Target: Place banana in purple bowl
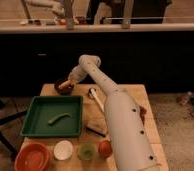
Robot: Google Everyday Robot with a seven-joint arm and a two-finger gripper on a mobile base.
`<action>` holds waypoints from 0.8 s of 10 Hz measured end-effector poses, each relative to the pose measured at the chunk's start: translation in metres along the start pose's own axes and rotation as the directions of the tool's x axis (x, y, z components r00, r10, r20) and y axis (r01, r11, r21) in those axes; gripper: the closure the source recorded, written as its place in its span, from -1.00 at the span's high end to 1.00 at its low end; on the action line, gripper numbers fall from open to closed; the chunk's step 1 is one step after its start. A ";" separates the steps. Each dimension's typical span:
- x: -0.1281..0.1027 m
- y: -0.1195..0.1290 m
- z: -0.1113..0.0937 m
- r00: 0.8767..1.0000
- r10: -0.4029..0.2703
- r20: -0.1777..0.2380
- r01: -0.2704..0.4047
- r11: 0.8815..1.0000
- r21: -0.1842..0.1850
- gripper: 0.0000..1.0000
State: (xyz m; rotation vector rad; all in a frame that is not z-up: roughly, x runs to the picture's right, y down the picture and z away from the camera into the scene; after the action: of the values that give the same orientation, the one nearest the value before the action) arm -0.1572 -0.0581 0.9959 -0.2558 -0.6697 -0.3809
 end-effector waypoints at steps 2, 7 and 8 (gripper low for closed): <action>0.000 0.000 0.000 1.000 0.000 -0.001 0.000 1.000 0.000 -0.94; -0.010 -0.004 -0.007 0.993 -0.100 -0.058 0.100 0.995 -0.016 -0.94; -0.013 -0.005 -0.007 0.992 -0.113 -0.060 0.112 0.993 -0.019 -0.94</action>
State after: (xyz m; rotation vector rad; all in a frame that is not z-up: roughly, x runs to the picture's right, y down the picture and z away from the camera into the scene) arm -0.1651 -0.0617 0.9825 -0.2202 -0.6227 -0.5006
